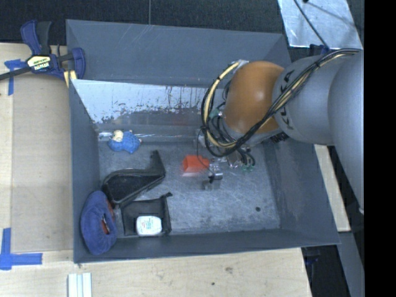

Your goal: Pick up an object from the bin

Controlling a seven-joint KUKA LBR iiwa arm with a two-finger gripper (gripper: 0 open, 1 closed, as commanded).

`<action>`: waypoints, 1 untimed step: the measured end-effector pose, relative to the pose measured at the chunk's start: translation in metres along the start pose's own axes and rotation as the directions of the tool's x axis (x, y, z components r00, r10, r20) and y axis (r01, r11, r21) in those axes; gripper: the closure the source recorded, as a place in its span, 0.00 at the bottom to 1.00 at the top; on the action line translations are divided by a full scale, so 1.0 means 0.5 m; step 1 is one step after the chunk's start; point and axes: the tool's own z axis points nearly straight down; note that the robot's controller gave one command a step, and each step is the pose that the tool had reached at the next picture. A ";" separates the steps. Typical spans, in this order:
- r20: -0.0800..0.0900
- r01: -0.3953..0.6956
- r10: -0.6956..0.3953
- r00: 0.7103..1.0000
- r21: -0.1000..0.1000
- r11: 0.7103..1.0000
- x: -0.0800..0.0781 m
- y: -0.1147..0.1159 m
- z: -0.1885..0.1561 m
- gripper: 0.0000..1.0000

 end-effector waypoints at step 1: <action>0.004 -0.046 0.046 0.999 0.001 0.999 0.020 0.055 -0.072 0.00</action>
Offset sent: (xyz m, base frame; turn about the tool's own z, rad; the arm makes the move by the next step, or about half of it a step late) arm -0.0141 0.0248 0.0338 0.0475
